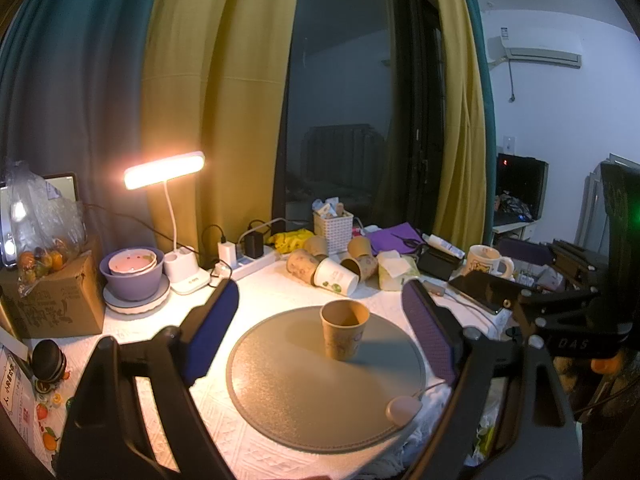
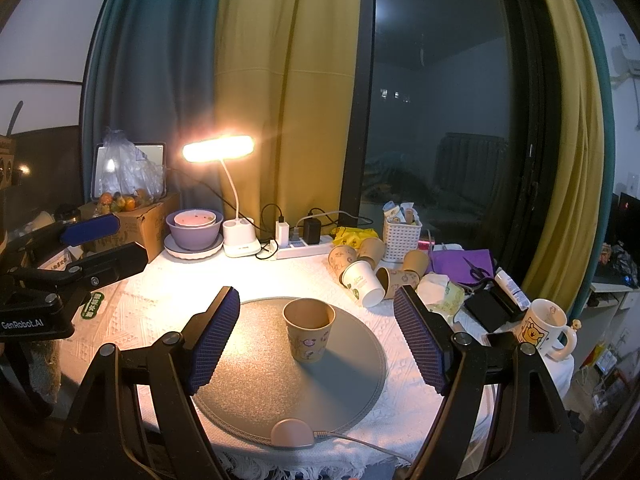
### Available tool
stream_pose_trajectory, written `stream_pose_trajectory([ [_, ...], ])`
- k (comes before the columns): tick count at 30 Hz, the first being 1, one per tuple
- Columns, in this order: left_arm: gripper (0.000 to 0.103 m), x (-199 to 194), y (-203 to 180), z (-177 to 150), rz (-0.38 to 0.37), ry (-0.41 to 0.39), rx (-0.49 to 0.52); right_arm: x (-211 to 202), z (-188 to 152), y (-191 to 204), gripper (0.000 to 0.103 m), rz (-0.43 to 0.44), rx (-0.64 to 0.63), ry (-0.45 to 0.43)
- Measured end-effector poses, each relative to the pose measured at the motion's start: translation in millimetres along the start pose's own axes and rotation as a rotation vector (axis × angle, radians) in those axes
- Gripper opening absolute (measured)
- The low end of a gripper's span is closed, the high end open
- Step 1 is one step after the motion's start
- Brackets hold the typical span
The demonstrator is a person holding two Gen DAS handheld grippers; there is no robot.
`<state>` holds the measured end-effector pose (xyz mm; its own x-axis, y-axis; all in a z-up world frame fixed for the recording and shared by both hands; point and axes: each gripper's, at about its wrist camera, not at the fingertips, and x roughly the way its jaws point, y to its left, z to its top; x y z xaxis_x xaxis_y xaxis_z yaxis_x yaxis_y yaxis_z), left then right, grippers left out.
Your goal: Flip cup upright
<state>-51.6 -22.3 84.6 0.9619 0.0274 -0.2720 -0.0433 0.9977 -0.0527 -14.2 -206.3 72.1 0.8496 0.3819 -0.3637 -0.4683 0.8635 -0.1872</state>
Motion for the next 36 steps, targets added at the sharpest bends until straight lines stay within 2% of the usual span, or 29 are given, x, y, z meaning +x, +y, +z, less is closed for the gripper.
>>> stream_pose_trajectory([
  [29, 0.085, 0.8, -6.4, -0.7, 0.001, 0.0, 0.001, -0.1, 0.4, -1.1, 0.082, 0.001, 0.001, 0.0],
  [36, 0.085, 0.6, -16.0, -4.3, -0.027, -0.017, 0.008, -0.1, 0.3, -1.5, 0.082, 0.001, 0.002, 0.001],
])
